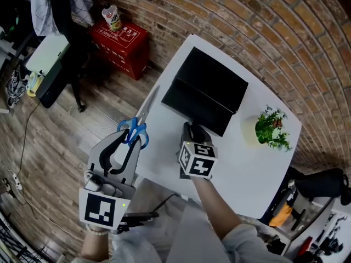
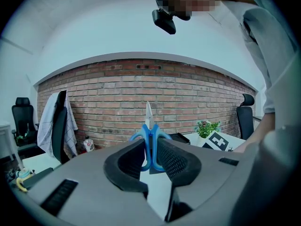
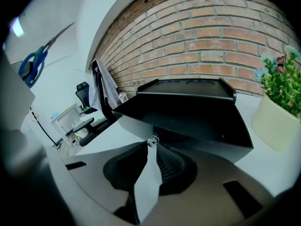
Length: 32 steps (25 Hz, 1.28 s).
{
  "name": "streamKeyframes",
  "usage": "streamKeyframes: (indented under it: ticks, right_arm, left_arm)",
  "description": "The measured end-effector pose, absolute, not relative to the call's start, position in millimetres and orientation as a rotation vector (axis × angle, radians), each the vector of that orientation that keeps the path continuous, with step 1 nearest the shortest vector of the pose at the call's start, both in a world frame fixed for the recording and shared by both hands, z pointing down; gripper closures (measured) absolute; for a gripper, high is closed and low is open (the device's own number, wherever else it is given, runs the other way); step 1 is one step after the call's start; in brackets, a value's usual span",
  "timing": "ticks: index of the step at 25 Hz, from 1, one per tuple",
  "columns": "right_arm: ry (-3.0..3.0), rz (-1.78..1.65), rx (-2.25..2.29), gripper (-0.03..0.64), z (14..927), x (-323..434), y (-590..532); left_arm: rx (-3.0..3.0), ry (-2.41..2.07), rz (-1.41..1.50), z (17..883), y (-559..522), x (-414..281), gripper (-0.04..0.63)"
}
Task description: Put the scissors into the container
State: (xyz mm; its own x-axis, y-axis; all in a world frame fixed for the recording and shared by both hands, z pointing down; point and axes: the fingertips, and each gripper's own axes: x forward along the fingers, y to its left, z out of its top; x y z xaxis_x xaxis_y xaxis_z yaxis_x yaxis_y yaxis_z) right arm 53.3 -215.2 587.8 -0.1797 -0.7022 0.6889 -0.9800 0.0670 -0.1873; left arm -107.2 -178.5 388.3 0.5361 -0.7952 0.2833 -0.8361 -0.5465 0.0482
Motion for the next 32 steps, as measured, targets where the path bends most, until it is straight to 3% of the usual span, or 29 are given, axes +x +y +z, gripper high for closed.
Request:
streamKeyframes:
  ticks: [24,32]
  right_arm:
    - [-2.024,0.919,1.519,0.535,585,39,-177]
    - [-2.124,0.648,1.563,0.539,520,43,-167]
  left_arm:
    - [2.614,-1.418,0.321,372,-151,-112,0.499]
    - [2.656,-1.453,0.286,349,-148,-114,0.499]
